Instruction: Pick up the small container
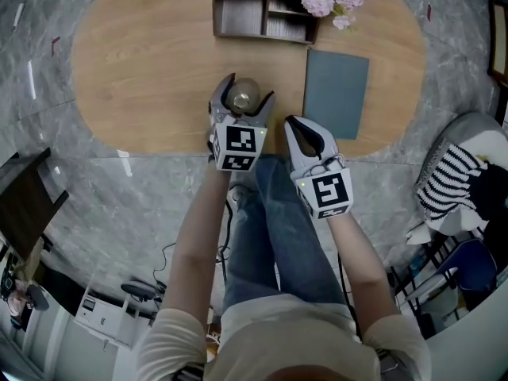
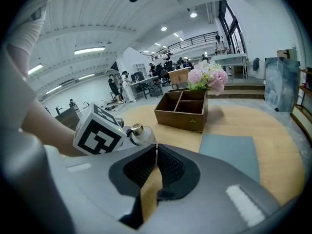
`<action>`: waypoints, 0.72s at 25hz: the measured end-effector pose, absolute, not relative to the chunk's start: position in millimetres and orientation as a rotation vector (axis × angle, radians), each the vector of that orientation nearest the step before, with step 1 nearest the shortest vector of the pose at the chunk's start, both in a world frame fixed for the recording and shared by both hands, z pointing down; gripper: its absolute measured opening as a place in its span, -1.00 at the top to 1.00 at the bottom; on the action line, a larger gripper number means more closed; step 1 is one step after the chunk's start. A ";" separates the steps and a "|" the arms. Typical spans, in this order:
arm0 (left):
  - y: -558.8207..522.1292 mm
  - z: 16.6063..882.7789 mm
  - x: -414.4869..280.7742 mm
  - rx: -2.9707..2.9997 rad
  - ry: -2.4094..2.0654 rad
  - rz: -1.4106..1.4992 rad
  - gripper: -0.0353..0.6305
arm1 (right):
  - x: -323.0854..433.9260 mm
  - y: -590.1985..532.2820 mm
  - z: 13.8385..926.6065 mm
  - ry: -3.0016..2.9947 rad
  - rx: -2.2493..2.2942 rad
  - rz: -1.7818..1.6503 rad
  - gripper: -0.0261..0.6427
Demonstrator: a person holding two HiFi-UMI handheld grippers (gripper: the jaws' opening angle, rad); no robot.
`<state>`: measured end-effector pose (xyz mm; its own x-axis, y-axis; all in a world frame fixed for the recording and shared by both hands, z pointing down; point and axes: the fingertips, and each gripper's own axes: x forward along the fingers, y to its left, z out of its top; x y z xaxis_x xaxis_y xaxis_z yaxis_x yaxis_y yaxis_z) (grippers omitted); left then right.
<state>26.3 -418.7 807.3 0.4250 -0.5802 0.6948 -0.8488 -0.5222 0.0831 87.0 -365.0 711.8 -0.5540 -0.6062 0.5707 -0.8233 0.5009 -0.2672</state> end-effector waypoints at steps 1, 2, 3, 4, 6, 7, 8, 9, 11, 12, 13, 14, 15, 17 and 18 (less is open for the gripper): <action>-419.2 807.2 25.9 2.262 -1.219 0.858 -0.27 | 88.8 -365.2 711.9 -2.342 1.189 0.733 0.89; -419.6 807.3 25.7 2.263 -1.227 0.860 -0.25 | 90.6 -364.9 712.2 -2.340 1.194 0.733 0.89; -419.8 807.3 25.7 2.264 -1.237 0.863 -0.20 | 92.1 -363.9 712.4 -2.339 1.200 0.733 0.89; -419.6 807.3 25.6 2.265 -1.245 0.868 -0.19 | 93.0 -362.0 712.5 -2.338 1.203 0.735 0.89; -417.8 807.0 24.9 2.262 -1.248 0.877 -0.15 | 92.9 -356.5 711.8 -2.341 1.209 0.740 0.89; -417.0 805.7 24.8 2.263 -1.242 0.877 -0.14 | 92.5 -353.7 710.9 -2.344 1.212 0.740 0.89; -416.5 803.4 25.1 2.268 -1.234 0.873 -0.14 | 92.0 -351.0 709.5 -2.347 1.213 0.737 0.89; -415.2 801.5 25.3 2.270 -1.227 0.867 -0.14 | 91.4 -348.3 708.0 -2.348 1.215 0.734 0.89; -408.2 799.1 22.4 2.262 -1.219 0.853 -0.14 | 88.8 -342.9 705.2 -2.348 1.221 0.727 0.89; -403.0 797.5 19.5 2.259 -1.218 0.845 -0.14 | 86.8 -339.9 703.7 -2.348 1.227 0.722 0.89; -396.9 795.5 16.6 2.257 -1.219 0.839 -0.14 | 84.9 -336.4 702.1 -2.348 1.234 0.717 0.89; -390.0 793.1 14.3 2.257 -1.219 0.832 -0.14 | 83.3 -332.3 700.4 -2.349 1.242 0.711 0.89; -382.4 790.5 12.5 2.258 -1.219 0.824 -0.14 | 81.8 -327.6 698.7 -2.350 1.249 0.704 0.89; -365.1 784.6 9.0 2.263 -1.217 0.810 -0.14 | 77.7 -315.8 695.4 -2.351 1.263 0.689 0.89; -355.4 781.4 6.5 2.266 -1.215 0.803 -0.14 | 74.6 -308.8 693.9 -2.350 1.270 0.684 0.89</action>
<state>6.5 -355.4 781.4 0.4443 -0.5924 0.6720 -0.8504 -0.5148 0.1084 74.6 -308.8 693.9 -0.5183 -0.6637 0.5393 -0.8494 0.4725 -0.2349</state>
